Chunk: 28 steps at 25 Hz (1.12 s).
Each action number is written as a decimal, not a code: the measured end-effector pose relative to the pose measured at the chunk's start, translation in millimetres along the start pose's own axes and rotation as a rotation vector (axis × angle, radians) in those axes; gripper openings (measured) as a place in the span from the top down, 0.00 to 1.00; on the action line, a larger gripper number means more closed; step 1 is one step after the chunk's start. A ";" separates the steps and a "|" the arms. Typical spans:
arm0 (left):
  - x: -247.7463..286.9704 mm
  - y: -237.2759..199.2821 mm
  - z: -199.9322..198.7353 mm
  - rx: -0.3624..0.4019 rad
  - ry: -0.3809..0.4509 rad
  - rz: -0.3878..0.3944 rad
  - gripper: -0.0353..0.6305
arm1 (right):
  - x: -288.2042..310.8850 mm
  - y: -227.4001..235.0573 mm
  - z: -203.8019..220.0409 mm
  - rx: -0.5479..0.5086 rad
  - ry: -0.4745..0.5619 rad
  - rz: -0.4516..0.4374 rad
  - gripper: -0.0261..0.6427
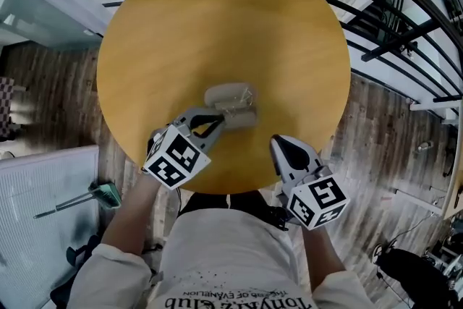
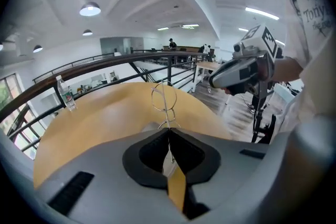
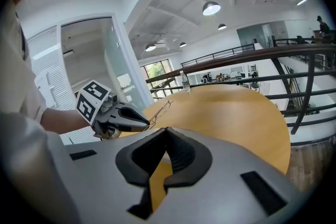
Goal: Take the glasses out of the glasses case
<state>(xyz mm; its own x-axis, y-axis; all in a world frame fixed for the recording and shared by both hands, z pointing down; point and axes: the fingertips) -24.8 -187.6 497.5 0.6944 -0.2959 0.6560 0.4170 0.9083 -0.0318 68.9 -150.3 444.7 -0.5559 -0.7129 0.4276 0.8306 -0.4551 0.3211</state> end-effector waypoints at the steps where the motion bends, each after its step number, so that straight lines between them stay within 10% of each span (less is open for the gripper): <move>1: -3.9 1.5 -4.0 -0.029 0.027 -0.002 0.90 | -2.2 -0.1 -0.8 -0.005 0.001 0.001 0.93; 7: -36.6 15.2 -19.8 -0.179 0.162 -0.030 0.90 | -16.5 -4.3 -8.6 -0.039 0.012 0.011 0.93; 28: -125.0 69.9 -59.3 -0.305 0.432 -0.267 0.90 | -63.1 -33.8 -35.3 -0.093 0.084 0.013 0.93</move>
<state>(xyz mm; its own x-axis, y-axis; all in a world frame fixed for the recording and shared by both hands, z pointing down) -47.7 -104.7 368.6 0.6914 -0.6541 0.3069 0.7156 0.6787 -0.1656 77.1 -108.8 377.0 -0.5432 -0.7596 0.3576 0.8396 -0.4900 0.2346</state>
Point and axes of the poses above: the fingertips, and each gripper's own axes: x forward along the fingers, y to its right, z out of its underside, and after that the axes turned 2 degrees about y, right-handed
